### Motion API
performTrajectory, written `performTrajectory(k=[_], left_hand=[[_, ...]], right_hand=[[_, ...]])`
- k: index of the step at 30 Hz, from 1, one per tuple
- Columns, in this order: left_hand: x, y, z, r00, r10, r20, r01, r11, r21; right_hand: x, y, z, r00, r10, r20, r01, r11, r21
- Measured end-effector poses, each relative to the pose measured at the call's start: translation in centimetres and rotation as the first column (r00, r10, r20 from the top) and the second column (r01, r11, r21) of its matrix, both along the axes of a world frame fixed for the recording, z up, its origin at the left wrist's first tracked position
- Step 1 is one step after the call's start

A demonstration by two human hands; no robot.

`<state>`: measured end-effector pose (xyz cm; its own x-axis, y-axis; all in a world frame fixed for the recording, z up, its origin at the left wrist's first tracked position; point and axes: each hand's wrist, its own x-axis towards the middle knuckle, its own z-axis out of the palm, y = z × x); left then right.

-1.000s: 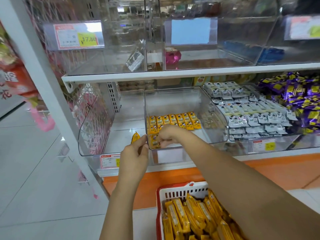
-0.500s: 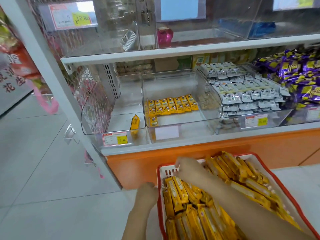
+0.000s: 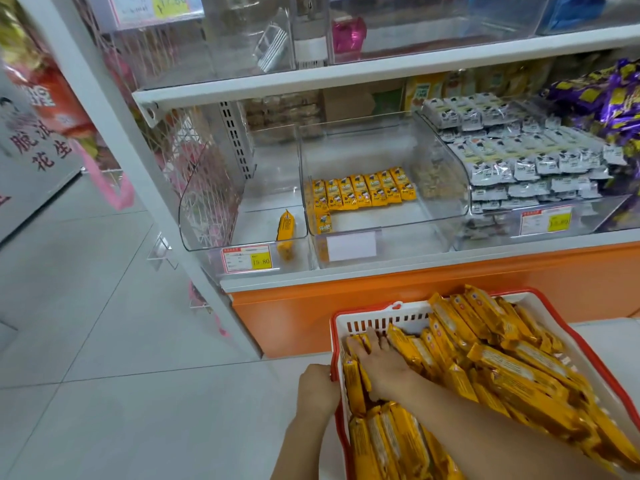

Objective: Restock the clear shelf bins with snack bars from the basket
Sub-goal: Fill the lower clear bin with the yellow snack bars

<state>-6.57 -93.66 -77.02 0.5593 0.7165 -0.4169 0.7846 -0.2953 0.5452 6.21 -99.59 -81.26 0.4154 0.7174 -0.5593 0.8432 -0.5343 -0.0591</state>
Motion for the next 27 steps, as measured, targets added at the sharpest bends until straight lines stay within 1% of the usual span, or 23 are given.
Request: performTrajectory(k=[3, 9, 13, 14, 15, 17, 18, 19, 20, 21, 22, 23, 24, 25, 27], left_hand=[[0.0, 0.5, -0.5, 1.0, 0.027, 0.0, -0.027, 0.999, -0.029], [0.3, 1.0, -0.7, 0.999, 0.019, -0.041, -0.021, 0.999, -0.049], [0.7, 1.2, -0.5, 0.995, 0.088, -0.043, -0.093, 0.987, -0.134], [0.8, 1.0, 0.1, 0.993, 0.114, -0.035, -0.118, 0.983, -0.139], [0.9, 1.0, 0.5, 0.99, 0.136, -0.024, -0.138, 0.983, -0.125], [1.3, 1.1, 1.2, 0.985, 0.169, 0.025, -0.167, 0.984, -0.068], [1.4, 1.2, 1.9, 0.982, 0.183, 0.055, -0.179, 0.981, -0.073], [1.6, 1.2, 2.4, 0.977, 0.194, 0.085, -0.185, 0.978, -0.096], [1.8, 1.1, 3.0, 0.967, 0.223, 0.126, -0.2, 0.964, -0.173], [2.1, 0.9, 3.5, 0.947, 0.263, 0.182, -0.204, 0.935, -0.291], [2.4, 0.5, 4.4, 0.922, 0.311, 0.228, -0.188, 0.879, -0.439], [2.9, 0.0, 5.2, 0.894, 0.355, 0.274, -0.142, 0.803, -0.579], [3.4, -0.5, 6.1, 0.862, 0.394, 0.318, -0.081, 0.727, -0.681], [3.9, -0.9, 6.8, 0.822, 0.432, 0.37, -0.017, 0.668, -0.744], [5.0, -1.7, 8.4, 0.728, 0.498, 0.472, 0.094, 0.609, -0.788]], right_hand=[[0.3, 0.1, -0.2, 1.0, -0.014, 0.027, 0.013, 0.999, 0.047], [0.8, 0.3, 1.1, 0.991, 0.095, 0.09, -0.098, 0.995, 0.026], [1.8, 0.4, 2.1, 0.97, 0.197, 0.144, -0.206, 0.977, 0.05], [2.1, 0.3, 2.4, 0.975, 0.179, 0.13, -0.191, 0.978, 0.081], [2.4, 0.2, 2.4, 0.987, 0.127, 0.095, -0.139, 0.982, 0.128], [3.0, -0.3, 3.1, 0.999, -0.025, -0.033, 0.033, 0.963, 0.266], [3.2, -0.6, 3.8, 0.983, -0.121, -0.14, 0.163, 0.924, 0.346], [3.6, -1.1, 4.8, 0.933, -0.206, -0.296, 0.322, 0.845, 0.427], [3.8, -1.7, 6.1, 0.817, -0.278, -0.505, 0.521, 0.73, 0.442], [4.0, -2.6, 7.9, 0.617, -0.302, -0.726, 0.718, 0.594, 0.363], [3.9, -3.5, 9.6, 0.38, -0.256, -0.889, 0.85, 0.476, 0.226], [3.8, -4.5, 11.2, 0.187, -0.181, -0.966, 0.912, 0.398, 0.102], [3.8, -5.5, 12.4, 0.077, -0.111, -0.991, 0.929, 0.368, 0.031], [3.7, -6.2, 13.5, -0.002, -0.05, -0.999, 0.932, 0.361, -0.019], [3.5, -7.5, 15.2, -0.113, 0.036, -0.993, 0.931, 0.353, -0.093]])
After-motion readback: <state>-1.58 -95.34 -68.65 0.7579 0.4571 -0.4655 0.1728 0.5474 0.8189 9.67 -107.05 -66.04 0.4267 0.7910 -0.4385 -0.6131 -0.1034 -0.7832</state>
